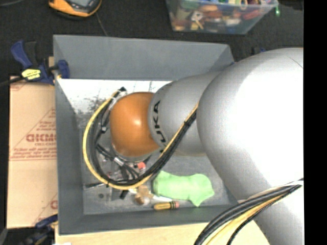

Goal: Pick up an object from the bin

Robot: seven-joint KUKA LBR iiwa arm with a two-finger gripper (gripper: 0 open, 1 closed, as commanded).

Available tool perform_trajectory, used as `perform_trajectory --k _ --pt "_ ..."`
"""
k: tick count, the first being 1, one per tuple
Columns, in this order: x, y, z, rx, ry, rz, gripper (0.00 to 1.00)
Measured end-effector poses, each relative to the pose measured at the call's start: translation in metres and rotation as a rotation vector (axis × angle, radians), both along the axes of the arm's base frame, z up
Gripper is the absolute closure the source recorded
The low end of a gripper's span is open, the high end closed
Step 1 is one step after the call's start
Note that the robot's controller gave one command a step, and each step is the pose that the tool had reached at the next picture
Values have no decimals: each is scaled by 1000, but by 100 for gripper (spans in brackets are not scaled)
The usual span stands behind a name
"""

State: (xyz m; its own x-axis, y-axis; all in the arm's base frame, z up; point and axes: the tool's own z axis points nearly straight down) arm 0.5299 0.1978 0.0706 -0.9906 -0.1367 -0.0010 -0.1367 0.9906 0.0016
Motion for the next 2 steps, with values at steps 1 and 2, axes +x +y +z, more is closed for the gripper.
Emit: perform_trajectory --k 1,2 --pt "8 34 -5 6 -11 86 0" --pt "-28 7 0 3 -5 119 100"
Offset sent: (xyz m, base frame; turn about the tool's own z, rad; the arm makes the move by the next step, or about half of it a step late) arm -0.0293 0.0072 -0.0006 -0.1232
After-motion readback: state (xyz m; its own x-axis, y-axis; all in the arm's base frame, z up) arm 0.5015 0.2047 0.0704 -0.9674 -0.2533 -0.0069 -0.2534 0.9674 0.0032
